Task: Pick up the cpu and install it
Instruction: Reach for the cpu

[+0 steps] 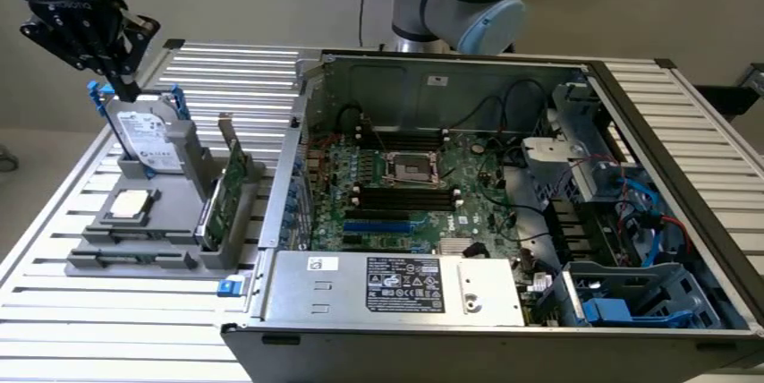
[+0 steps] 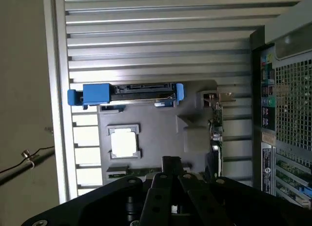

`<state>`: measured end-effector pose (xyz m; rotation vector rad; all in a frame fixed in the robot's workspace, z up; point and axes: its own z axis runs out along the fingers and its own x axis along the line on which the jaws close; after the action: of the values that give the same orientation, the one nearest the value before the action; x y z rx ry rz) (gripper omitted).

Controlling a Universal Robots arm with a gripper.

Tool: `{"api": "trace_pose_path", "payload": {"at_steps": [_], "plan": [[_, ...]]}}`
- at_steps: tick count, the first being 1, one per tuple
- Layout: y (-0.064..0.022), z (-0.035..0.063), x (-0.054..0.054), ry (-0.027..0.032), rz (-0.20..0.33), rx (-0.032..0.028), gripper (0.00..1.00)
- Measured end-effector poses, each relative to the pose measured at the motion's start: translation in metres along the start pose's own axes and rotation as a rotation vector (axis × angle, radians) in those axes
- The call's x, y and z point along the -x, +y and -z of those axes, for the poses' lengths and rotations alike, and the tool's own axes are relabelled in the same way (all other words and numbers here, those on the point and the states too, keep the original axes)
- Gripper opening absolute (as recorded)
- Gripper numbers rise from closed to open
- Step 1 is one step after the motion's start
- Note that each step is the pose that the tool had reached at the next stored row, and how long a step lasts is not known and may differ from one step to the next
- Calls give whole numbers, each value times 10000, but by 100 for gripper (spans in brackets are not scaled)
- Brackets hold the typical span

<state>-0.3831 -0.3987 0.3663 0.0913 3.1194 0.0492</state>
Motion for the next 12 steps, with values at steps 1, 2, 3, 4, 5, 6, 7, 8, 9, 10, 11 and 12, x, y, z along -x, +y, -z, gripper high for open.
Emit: {"api": "trace_pose_path", "payload": {"at_steps": [1, 2, 3, 4, 5, 6, 7, 8, 9, 10, 11, 12], "plan": [[-2, -4, -45, 3, -1, 0, 11], [-5, -9, -94, 6, -1, 0, 11], [-7, -13, -139, 12, -1, 0, 11], [-8, -17, -184, 20, -1, -1, 11], [-9, -22, -230, 29, -2, -1, 11], [-10, -26, -276, 40, -2, -2, 11], [-10, -30, -321, 57, -2, -2, 11], [-11, -31, -352, 73, -3, -4, 11], [-11, -31, -352, 72, -3, -3, 11], [-11, -31, -353, 72, -3, -3, 11], [-11, -31, -353, 73, -2, -3, 11], [-11, -31, -353, 74, -2, -3, 11]]}}
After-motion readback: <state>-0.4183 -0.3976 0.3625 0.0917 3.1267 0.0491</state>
